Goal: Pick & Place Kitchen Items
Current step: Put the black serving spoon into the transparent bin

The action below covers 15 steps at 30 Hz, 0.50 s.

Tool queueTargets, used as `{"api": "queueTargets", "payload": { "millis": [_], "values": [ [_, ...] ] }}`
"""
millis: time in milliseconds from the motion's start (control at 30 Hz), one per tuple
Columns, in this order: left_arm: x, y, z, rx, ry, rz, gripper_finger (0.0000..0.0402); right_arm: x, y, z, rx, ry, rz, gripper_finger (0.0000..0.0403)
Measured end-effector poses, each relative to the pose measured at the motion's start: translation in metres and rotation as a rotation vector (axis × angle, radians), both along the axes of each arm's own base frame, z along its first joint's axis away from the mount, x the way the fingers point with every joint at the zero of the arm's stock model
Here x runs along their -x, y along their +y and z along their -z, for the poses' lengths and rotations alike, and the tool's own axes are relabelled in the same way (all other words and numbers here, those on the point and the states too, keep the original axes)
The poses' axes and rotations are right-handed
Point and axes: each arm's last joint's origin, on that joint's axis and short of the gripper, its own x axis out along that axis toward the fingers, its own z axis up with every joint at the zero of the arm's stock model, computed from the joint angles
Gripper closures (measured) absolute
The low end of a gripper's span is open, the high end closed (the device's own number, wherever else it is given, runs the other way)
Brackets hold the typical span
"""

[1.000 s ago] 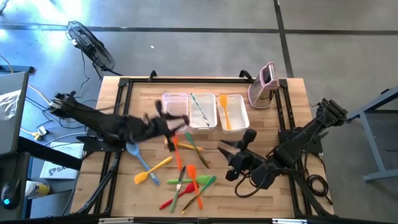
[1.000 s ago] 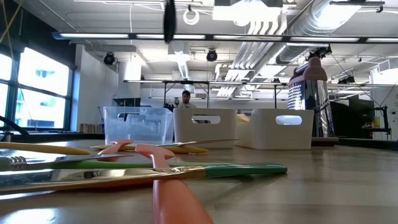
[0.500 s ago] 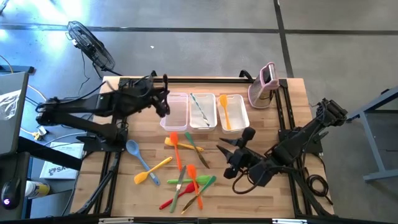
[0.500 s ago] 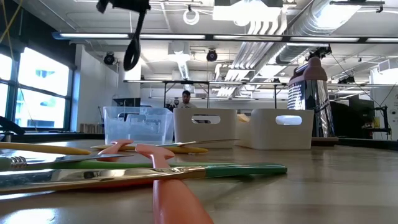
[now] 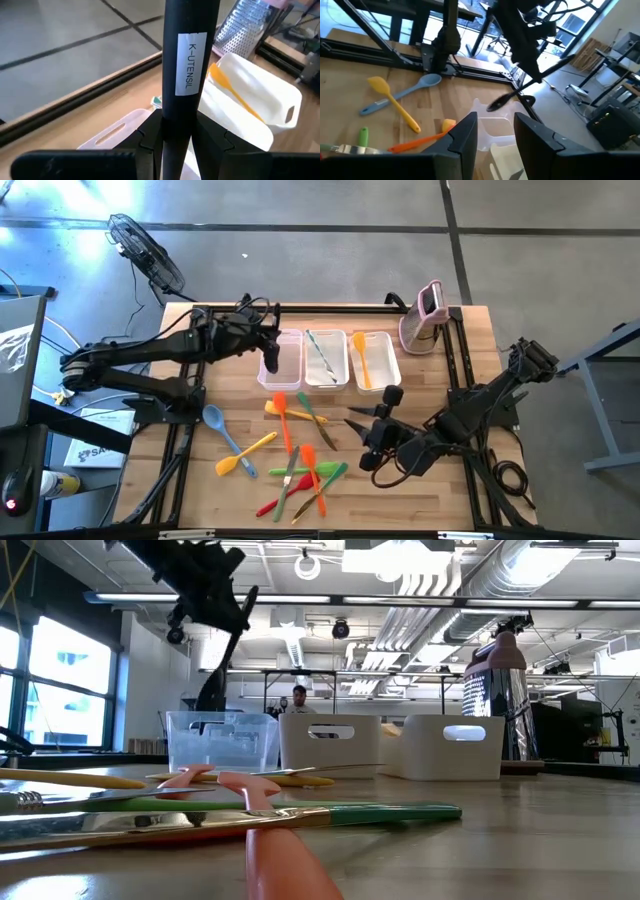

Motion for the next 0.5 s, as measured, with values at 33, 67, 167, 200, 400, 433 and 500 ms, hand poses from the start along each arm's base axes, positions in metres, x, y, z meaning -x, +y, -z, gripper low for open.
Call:
{"api": "queueTargets", "payload": {
  "millis": [33, 67, 167, 200, 400, 433, 500],
  "values": [
    [-0.001, 0.002, 0.003, 0.010, -0.026, 0.007, 0.0330, 0.000, 0.000, 0.000, -0.001, 0.002, -0.004, 0.0284],
    [-0.001, 0.003, 0.007, 0.026, -0.046, 0.014, 0.0330, 0.000, 0.000, 0.000, -0.003, 0.004, -0.008, 0.0284],
    [0.001, 0.007, 0.017, 0.062, -0.069, 0.009, 0.0330, 0.000, 0.001, 0.000, -0.009, 0.009, -0.022, 0.0284],
    [0.001, 0.008, 0.021, 0.066, -0.062, 0.002, 0.0330, 0.000, 0.001, 0.001, -0.008, 0.009, -0.023, 0.0284],
    [0.004, 0.007, 0.038, 0.091, -0.026, -0.019, 0.0330, -0.001, -0.001, 0.001, -0.025, 0.003, -0.012, 0.0284],
    [0.005, 0.007, 0.040, 0.093, -0.021, -0.020, 0.0330, -0.001, -0.002, 0.001, -0.026, 0.003, -0.011, 0.0284],
    [0.006, 0.007, 0.047, 0.098, -0.004, -0.024, 0.0330, -0.002, -0.003, 0.001, -0.026, 0.003, -0.005, 0.0284]
  ]
}}
